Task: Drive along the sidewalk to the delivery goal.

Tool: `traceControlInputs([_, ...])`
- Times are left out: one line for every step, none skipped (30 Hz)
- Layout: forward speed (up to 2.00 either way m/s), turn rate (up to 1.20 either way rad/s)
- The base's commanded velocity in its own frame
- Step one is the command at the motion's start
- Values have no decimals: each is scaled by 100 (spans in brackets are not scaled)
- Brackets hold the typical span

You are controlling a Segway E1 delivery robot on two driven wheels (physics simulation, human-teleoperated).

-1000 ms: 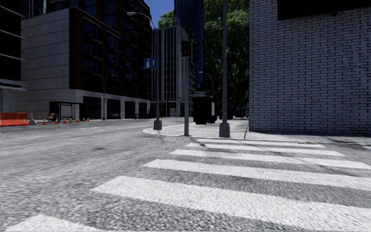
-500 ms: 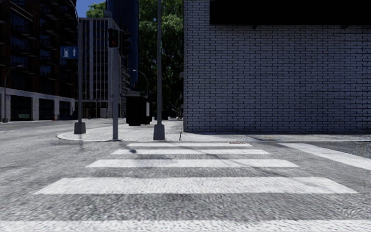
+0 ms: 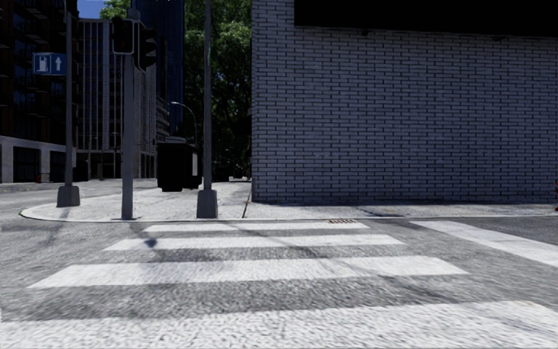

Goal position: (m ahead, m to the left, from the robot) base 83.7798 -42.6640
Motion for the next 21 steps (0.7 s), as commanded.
traceControlInputs([200,0])
traceControlInputs([200,0])
traceControlInputs([200,0])
traceControlInputs([200,0])
traceControlInputs([200,0])
traceControlInputs([200,0])
traceControlInputs([200,0])
traceControlInputs([200,0])
traceControlInputs([200,0])
traceControlInputs([200,0])
traceControlInputs([200,0])
traceControlInputs([200,0])
traceControlInputs([200,0])
traceControlInputs([200,0])
traceControlInputs([200,0])
traceControlInputs([200,0])
traceControlInputs([200,0])
traceControlInputs([200,0])
traceControlInputs([200,0])
traceControlInputs([200,0])
traceControlInputs([200,0])
